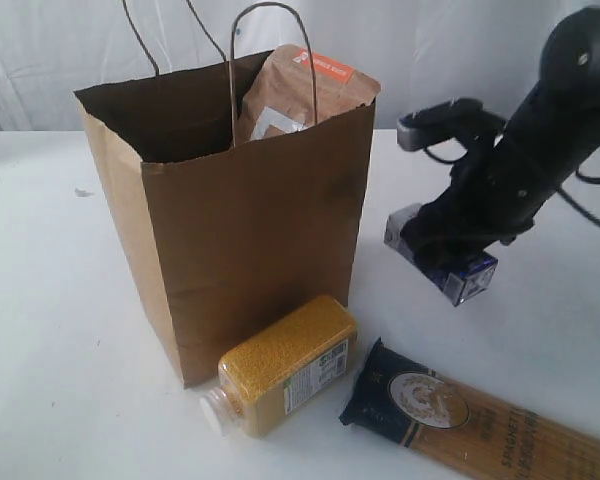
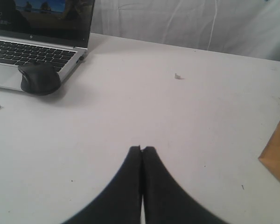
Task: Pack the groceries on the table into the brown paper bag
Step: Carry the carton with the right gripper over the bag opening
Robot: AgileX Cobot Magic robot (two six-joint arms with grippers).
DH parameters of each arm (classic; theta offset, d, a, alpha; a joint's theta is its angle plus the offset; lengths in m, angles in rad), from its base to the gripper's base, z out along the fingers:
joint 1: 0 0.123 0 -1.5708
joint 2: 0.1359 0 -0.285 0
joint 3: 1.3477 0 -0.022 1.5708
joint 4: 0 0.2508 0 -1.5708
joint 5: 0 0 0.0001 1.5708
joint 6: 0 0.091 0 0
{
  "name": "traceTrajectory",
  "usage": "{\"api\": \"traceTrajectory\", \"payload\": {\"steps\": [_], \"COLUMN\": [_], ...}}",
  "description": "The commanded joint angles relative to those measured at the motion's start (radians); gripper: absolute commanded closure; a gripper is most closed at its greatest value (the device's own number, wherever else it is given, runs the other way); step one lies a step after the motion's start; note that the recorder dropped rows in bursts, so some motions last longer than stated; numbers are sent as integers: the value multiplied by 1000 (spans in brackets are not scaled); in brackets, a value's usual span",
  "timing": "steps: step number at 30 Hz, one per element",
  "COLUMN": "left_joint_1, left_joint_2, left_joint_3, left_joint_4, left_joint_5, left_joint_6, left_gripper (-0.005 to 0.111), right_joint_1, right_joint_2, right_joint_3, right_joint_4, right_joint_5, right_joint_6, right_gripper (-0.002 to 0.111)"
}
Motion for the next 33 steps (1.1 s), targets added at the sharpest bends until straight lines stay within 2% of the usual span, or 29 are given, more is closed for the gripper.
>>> {"api": "traceTrajectory", "payload": {"steps": [1, 6, 10, 15, 23, 33], "left_joint_1": [2, 2, 2, 2, 2, 2], "left_joint_2": [-7, -7, -7, -7, -7, -7], "left_joint_3": [1, 1, 1, 1, 1, 1], "left_joint_4": [12, 12, 12, 12, 12, 12], "left_joint_5": [-5, -5, -5, -4, -4, -4], "left_joint_6": [0, 0, 0, 0, 0, 0], "left_gripper": [107, 107, 107, 107, 107, 107], "right_joint_1": [0, 26, 104, 222, 431, 457], "right_joint_2": [-193, -385, -494, -509, -353, -109], "right_joint_3": [-3, -3, -7, -39, -153, -206], "right_joint_4": [102, 205, 235, 424, 464, 401], "right_joint_5": [84, 140, 140, 94, -143, -601], "right_joint_6": [19, -2, 0, 2, -50, -169], "right_gripper": [108, 108, 108, 108, 108, 108]}}
